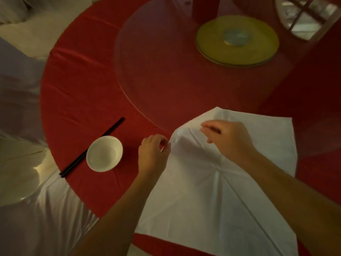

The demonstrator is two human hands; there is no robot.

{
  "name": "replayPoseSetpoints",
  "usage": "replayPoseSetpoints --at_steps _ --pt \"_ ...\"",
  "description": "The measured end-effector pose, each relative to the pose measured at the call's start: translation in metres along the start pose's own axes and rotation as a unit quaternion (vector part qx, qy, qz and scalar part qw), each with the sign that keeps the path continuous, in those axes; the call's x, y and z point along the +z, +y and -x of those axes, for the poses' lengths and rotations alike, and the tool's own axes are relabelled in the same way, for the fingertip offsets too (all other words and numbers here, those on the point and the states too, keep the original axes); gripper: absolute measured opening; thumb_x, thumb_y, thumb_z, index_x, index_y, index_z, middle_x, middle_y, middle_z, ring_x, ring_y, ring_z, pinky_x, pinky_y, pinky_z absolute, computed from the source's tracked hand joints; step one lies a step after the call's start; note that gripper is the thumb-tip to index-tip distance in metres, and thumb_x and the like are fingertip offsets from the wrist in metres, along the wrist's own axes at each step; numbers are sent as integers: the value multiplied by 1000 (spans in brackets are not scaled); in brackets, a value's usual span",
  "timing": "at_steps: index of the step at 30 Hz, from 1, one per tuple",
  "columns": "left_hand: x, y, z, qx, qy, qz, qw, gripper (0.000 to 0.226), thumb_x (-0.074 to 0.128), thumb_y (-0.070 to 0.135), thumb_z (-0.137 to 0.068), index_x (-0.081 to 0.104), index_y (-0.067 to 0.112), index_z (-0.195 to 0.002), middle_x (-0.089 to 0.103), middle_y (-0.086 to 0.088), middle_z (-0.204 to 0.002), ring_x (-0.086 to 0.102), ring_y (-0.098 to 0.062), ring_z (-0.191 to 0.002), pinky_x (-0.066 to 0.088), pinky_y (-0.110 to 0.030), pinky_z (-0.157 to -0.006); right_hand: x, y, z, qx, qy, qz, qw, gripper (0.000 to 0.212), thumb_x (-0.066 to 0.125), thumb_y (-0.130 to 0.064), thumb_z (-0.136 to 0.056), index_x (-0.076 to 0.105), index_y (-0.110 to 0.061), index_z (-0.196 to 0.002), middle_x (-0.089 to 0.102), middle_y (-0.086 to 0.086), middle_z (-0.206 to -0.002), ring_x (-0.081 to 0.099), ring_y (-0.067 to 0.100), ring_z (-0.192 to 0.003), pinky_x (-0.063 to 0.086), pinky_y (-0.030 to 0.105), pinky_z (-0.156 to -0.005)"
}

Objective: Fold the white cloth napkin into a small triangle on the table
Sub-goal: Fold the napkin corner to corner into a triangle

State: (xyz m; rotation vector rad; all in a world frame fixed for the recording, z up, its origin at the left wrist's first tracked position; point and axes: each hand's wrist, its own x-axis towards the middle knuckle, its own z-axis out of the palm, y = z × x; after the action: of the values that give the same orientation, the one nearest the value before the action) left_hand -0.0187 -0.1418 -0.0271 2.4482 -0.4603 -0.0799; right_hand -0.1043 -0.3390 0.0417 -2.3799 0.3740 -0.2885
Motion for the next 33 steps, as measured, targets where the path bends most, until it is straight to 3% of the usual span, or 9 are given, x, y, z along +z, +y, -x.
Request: replayPoseSetpoints --at_steps 4,7,11,16,18,21,24,28,33 --pt "-2 10 43 161 -11 -37 986 6 70 15 -81 64 14 -81 66 -1 -81 55 -22 -77 41 -32 -65 -7 12 100 182 52 -142 972 18 63 -39 -84 74 -25 -82 73 -10 -68 68 8 -62 53 16 -54" --pt "5 16 84 243 -42 -61 967 10 72 15 -78 62 16 -78 64 1 -77 55 -20 -75 42 -32 -65 -1 31 169 301 109 -232 918 10 67 -23 -85 75 -20 -90 75 -4 -73 72 16 -65 54 23 -53" --pt "22 20 137 317 -104 -80 939 9 70 19 -79 61 17 -79 62 1 -78 56 -22 -76 46 -36 -66 10 52 240 388 114 -222 887 18 64 -13 -87 69 -14 -104 74 0 -74 72 15 -63 52 22 -50" --pt "34 25 176 344 -156 -119 919 9 72 15 -77 63 16 -78 62 0 -77 58 -24 -75 48 -37 -65 20 62 284 445 111 -176 871 37 64 -14 -86 58 -21 -121 73 2 -87 71 13 -61 55 31 -57" --pt "37 28 188 357 -167 -125 910 7 70 16 -79 63 16 -79 63 0 -79 58 -24 -76 50 -37 -66 18 65 292 475 135 -194 848 32 65 -12 -84 60 -16 -115 72 6 -85 72 18 -62 56 34 -59" --pt "43 33 201 368 -179 -122 904 9 71 18 -79 63 17 -79 63 0 -78 59 -22 -74 51 -36 -66 14 68 301 507 166 -225 815 11 63 -6 -81 67 -7 -91 73 13 -75 71 22 -58 53 33 -54" --pt "51 34 209 372 -184 -131 900 10 73 18 -78 63 18 -78 63 0 -77 59 -23 -73 50 -36 -65 11 74 310 504 180 -223 815 13 61 -11 -85 68 -9 -74 70 9 -64 64 14 -48 50 28 -48" --pt "57 38 218 383 -178 -134 897 10 74 17 -78 64 17 -80 63 0 -78 59 -23 -73 50 -36 -64 8 87 321 507 172 -191 823 14 63 -19 -85 69 -15 -73 69 5 -63 63 12 -49 51 29 -51" --pt "62 40 228 387 -176 -122 897 7 72 15 -81 66 16 -85 64 0 -80 60 -23 -75 50 -35 -65 5 96 328 500 166 -150 836 14 62 -24 -83 67 -19 -71 69 3 -63 67 18 -56 59 43 -63"
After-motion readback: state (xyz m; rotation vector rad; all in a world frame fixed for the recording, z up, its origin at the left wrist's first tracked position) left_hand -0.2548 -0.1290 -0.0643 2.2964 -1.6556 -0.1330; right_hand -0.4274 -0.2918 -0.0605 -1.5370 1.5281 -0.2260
